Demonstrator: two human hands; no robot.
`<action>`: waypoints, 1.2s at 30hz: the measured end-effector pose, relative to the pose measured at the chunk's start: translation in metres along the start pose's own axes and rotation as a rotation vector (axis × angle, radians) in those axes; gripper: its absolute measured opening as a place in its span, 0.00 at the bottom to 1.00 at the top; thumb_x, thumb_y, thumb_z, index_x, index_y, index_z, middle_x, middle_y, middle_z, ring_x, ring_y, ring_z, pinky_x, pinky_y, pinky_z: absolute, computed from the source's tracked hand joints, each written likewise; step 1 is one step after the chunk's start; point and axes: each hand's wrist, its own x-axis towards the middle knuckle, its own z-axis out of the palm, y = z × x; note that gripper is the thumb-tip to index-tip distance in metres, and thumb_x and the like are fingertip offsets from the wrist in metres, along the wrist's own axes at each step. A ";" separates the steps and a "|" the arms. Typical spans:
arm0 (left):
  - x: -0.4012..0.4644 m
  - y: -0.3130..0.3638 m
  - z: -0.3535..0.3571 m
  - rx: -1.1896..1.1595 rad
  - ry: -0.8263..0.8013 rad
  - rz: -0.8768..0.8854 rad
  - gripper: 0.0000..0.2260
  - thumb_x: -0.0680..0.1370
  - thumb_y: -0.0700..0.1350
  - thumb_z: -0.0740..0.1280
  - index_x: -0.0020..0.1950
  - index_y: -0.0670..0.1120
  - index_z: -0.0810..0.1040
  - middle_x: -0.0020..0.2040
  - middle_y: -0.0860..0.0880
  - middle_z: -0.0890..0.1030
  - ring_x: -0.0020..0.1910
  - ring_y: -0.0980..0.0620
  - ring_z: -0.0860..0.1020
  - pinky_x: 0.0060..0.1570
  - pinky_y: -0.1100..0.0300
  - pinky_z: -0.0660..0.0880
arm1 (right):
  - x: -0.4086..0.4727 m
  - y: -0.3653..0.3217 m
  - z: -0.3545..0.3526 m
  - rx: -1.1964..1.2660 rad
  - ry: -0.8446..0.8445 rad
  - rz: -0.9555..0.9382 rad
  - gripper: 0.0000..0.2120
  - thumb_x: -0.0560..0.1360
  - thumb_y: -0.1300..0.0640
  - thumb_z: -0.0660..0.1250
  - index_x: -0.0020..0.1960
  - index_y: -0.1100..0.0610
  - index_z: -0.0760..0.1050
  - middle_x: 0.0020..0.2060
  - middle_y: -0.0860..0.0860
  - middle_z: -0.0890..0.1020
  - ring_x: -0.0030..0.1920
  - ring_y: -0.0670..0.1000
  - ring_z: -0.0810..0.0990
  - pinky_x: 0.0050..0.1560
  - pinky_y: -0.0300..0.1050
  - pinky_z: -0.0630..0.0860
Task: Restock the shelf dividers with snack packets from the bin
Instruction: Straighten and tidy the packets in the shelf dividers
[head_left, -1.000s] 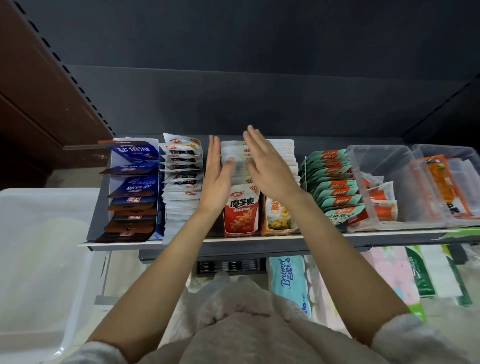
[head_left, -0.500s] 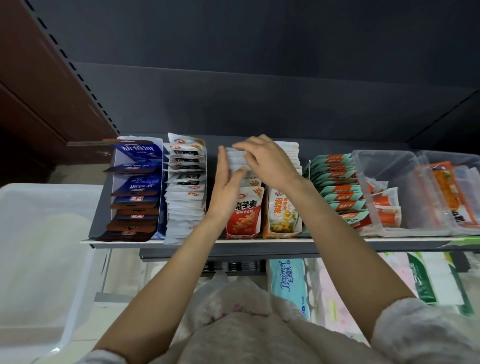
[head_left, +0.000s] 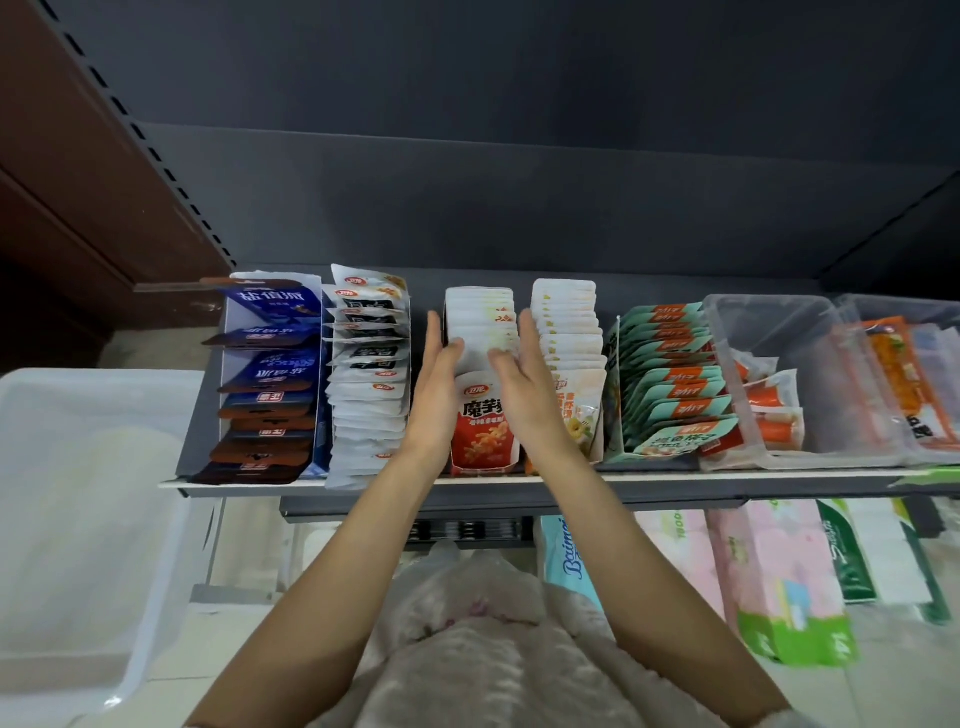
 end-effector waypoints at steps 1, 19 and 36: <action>-0.001 -0.002 0.002 0.010 -0.017 -0.002 0.26 0.82 0.48 0.55 0.78 0.54 0.49 0.70 0.58 0.65 0.69 0.57 0.67 0.70 0.56 0.64 | 0.000 0.000 0.002 0.003 -0.011 -0.003 0.29 0.80 0.60 0.55 0.78 0.54 0.47 0.76 0.48 0.55 0.75 0.43 0.53 0.75 0.44 0.53; 0.005 0.006 0.010 0.131 -0.057 0.084 0.28 0.80 0.45 0.56 0.78 0.56 0.49 0.78 0.57 0.51 0.76 0.59 0.51 0.75 0.54 0.51 | 0.006 0.005 -0.008 -0.550 -0.074 -0.121 0.35 0.81 0.55 0.57 0.77 0.58 0.38 0.77 0.50 0.42 0.75 0.44 0.40 0.64 0.28 0.40; -0.035 0.006 0.014 0.258 0.008 0.068 0.25 0.78 0.30 0.55 0.67 0.55 0.60 0.56 0.69 0.68 0.50 0.79 0.70 0.49 0.84 0.64 | -0.015 0.013 -0.003 -0.859 0.096 -0.248 0.32 0.79 0.67 0.55 0.77 0.61 0.42 0.75 0.59 0.56 0.70 0.57 0.66 0.63 0.48 0.69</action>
